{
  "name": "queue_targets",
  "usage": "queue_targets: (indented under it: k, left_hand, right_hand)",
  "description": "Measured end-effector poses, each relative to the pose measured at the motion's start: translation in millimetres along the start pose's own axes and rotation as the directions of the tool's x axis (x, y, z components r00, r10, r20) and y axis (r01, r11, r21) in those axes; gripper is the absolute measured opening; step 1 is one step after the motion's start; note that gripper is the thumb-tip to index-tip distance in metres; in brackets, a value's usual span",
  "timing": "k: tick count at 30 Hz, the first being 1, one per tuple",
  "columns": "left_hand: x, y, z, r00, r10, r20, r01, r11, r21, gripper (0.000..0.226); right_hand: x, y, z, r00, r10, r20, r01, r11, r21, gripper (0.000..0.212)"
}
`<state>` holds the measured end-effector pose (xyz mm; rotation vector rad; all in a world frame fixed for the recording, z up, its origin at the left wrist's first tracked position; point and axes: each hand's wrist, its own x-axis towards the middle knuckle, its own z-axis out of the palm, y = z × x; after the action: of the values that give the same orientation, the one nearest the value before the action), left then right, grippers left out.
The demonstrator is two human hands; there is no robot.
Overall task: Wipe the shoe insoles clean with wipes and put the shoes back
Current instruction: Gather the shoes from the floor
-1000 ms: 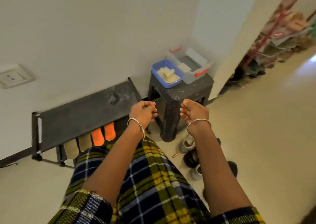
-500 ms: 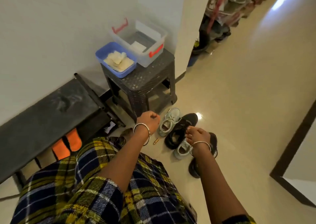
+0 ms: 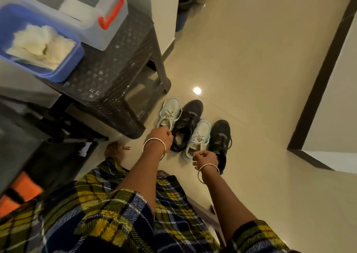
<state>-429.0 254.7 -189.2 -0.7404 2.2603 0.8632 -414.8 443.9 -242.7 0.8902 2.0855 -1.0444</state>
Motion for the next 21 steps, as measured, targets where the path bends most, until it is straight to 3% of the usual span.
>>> queue_targets:
  k: [7, 11, 17, 21]
  left_hand:
    - [45.7, -14.8, 38.1, 0.987, 0.066, 0.147, -0.089, 0.985, 0.151, 0.022]
    - [61.2, -25.9, 50.6, 0.984, 0.062, 0.164, -0.086, 0.986, 0.142, 0.031]
    - [78.1, -47.7, 73.4, 0.973, 0.047, 0.227, -0.09, 0.979, 0.185, 0.045]
    - [95.5, -56.7, 95.8, 0.94, 0.024, 0.339, -0.117, 0.96, 0.256, 0.056]
  right_hand:
    - [32.7, 35.2, 29.6, 0.992, 0.124, 0.002, -0.124, 0.989, -0.082, 0.008]
    - [44.9, 35.3, 38.0, 0.989, 0.15, 0.021, -0.147, 0.984, -0.101, 0.022]
    - [67.6, 46.8, 52.1, 0.984, 0.16, 0.082, -0.133, 0.956, -0.262, 0.041]
    - [83.0, 49.6, 60.7, 0.976, 0.18, 0.125, -0.136, 0.945, -0.297, 0.057]
